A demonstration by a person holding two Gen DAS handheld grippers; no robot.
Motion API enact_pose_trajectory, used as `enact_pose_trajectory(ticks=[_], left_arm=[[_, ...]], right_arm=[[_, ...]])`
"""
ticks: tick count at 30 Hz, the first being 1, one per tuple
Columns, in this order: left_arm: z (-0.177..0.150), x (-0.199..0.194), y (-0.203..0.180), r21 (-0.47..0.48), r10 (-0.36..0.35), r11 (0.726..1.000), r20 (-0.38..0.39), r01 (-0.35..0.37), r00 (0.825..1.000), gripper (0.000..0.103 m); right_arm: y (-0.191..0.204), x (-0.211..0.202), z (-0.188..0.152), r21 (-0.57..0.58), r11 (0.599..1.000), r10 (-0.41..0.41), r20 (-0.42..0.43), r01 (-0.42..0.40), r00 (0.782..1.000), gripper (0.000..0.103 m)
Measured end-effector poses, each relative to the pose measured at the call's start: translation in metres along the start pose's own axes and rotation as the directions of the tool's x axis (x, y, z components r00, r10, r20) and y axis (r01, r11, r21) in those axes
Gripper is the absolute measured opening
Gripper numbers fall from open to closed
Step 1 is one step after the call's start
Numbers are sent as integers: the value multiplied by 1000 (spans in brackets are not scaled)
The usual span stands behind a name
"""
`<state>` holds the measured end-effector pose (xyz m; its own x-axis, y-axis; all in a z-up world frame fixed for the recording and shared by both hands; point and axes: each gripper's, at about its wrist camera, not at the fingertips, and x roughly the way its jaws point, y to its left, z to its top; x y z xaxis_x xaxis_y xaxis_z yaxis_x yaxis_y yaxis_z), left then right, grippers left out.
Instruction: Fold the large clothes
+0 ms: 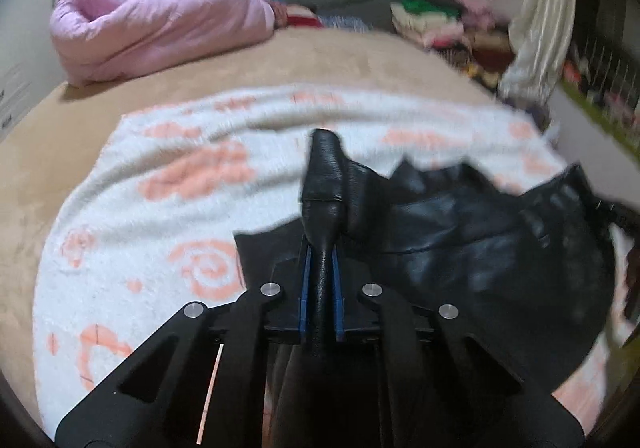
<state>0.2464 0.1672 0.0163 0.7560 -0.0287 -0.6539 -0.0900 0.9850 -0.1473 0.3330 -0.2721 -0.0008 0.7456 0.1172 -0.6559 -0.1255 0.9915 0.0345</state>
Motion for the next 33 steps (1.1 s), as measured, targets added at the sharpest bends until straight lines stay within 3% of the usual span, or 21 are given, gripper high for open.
enact_pose_trajectory(ticks=[2,6,13,19,20,23,27,29,30,33], left_arm=[[7,-5,10,-50,-38,998,19,39,999,3],[7,12,20,-92,-31,995,2,31,1000,3],[-7,47,28,-118,-25,993,-77,15,997,5],[-11,48,26,-101,11,995,-101,-21,995,13],[-10,46,26,-96,20,995,-102,-29,995,15],[-9,41,25,-81,40,996,-104,-48,994,20],[-7,34,24,-78,52,995,-104,-60,993,28],[-6,30,25,-80,55,995,-104,-63,993,39],[-6,29,25,-82,56,995,-103,-65,993,45],[-5,22,25,-89,51,994,-100,-60,994,50]], right_arm=[[-18,-1,10,116,990,73,29,-76,997,18],[-37,23,19,248,960,134,8,-132,991,18],[-31,72,4,237,971,56,-112,-28,992,19],[-30,77,-6,230,973,34,-123,-5,992,26],[-30,75,-6,229,973,33,-121,-5,992,29],[-30,65,-7,216,976,12,-114,13,993,55],[-31,49,-13,216,976,33,-91,-13,995,73],[-32,36,-18,219,976,22,-70,-7,997,82],[-32,32,-19,221,975,29,-64,-14,998,84],[-30,13,-27,220,975,39,-40,-30,998,92]])
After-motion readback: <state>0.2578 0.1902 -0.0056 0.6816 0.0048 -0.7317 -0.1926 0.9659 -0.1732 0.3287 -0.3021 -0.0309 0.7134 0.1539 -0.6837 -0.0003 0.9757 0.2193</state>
